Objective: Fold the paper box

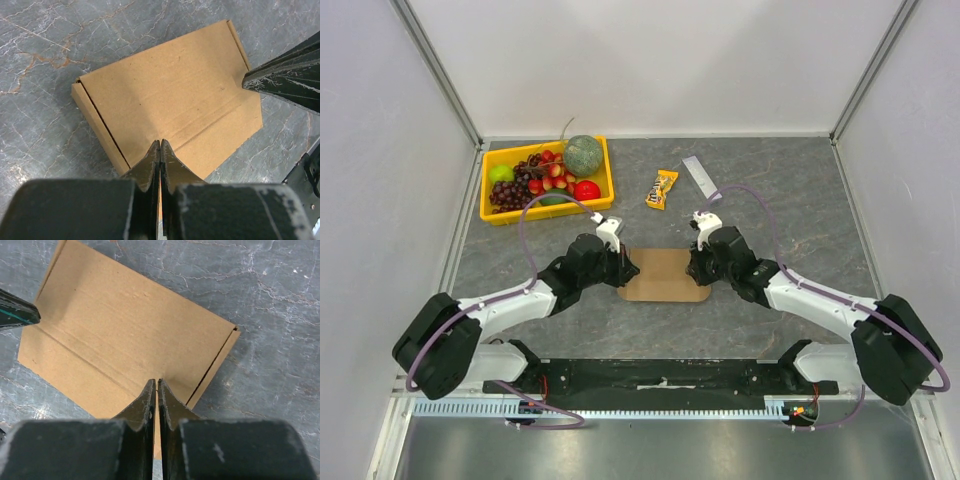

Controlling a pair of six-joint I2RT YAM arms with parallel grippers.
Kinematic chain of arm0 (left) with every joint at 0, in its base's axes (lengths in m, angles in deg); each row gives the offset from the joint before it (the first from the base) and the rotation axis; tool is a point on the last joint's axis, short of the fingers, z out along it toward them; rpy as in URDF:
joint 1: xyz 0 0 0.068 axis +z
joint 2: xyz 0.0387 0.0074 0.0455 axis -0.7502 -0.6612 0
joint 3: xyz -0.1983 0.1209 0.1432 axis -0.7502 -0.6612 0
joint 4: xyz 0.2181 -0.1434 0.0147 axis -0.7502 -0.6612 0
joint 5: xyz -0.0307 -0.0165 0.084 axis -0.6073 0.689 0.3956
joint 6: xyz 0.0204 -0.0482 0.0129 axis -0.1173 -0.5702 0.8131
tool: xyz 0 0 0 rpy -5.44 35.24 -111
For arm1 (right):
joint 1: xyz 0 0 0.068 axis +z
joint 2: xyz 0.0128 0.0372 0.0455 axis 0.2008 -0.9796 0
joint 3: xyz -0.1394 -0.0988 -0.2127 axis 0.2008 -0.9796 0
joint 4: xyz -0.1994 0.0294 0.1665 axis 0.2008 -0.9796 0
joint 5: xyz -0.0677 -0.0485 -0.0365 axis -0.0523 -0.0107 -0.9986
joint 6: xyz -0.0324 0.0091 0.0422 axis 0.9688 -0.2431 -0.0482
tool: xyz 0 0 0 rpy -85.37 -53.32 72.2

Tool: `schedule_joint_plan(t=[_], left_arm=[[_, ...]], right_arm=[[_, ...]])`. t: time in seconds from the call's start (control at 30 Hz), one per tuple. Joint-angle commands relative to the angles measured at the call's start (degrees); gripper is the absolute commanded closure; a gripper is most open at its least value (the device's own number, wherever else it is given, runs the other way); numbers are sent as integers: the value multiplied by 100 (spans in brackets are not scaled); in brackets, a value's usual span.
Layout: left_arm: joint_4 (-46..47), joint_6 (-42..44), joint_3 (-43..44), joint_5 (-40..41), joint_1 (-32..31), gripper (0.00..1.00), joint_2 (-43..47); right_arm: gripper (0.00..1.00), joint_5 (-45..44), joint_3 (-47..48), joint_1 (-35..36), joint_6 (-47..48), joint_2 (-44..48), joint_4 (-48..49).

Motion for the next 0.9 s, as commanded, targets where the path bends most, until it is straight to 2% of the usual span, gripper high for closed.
schedule_joint_plan(t=[0.0, 0.6, 0.7, 0.8, 0.87], left_arm=[[390, 192, 236, -144, -26, 98, -151], [425, 174, 201, -170, -9, 98, -328], [364, 192, 219, -118, -9, 98, -196], [92, 262, 315, 23, -9, 97, 190], [-127, 297, 359, 224, -9, 89, 550]], right_arm=[[90, 196, 171, 6, -48, -83, 382], [87, -15, 259, 6, 75, -285, 40], [81, -77, 303, 6, 83, -75, -83], [69, -165, 373, 6, 110, 355, -320], [62, -349, 409, 6, 119, 732, -610]])
